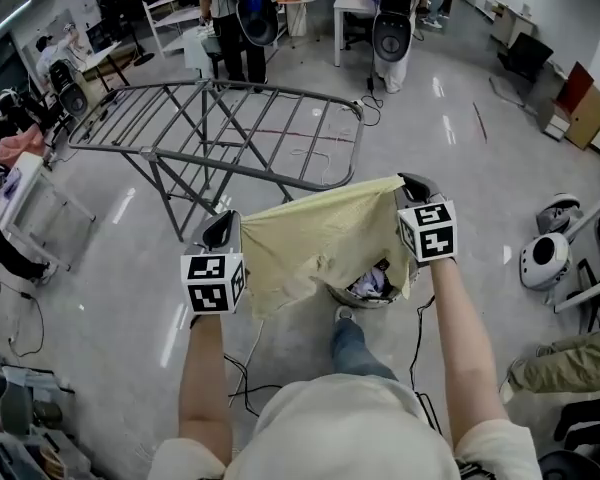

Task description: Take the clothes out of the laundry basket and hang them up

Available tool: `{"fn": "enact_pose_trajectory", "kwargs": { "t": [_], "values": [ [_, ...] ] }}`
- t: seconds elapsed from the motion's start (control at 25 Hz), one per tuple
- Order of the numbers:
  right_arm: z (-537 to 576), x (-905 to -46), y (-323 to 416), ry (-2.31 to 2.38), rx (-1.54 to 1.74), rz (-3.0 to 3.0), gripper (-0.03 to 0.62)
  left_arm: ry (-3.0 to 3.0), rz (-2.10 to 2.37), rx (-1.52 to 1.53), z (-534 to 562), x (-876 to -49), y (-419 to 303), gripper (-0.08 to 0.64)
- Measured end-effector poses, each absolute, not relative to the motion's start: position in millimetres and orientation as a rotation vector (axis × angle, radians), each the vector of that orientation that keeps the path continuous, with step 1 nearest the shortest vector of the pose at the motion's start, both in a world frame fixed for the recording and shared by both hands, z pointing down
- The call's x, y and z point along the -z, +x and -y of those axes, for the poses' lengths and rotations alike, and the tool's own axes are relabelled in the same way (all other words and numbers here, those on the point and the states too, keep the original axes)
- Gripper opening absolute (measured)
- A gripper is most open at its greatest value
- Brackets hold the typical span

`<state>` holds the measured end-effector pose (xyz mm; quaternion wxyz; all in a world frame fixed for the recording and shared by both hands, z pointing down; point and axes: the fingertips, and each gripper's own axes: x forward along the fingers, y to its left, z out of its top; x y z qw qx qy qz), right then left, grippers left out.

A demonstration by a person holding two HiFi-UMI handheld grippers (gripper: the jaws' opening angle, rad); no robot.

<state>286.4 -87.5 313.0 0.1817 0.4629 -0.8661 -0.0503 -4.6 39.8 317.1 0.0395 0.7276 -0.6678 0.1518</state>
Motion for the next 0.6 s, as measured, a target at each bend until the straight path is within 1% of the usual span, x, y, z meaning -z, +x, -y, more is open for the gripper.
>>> {"fn": "enact_pose_trajectory", "kwargs": {
  "t": [0.32,0.6],
  "values": [
    [172,-246,315,1.453,0.207,2.428,0.006,2.341,2.012,-0.416,36,-288,27,0.014],
    [261,-211,312,1.542,0.191,2.473,0.006,2.385,2.04,-0.437,122,-259,27,0.014]
  ]
}}
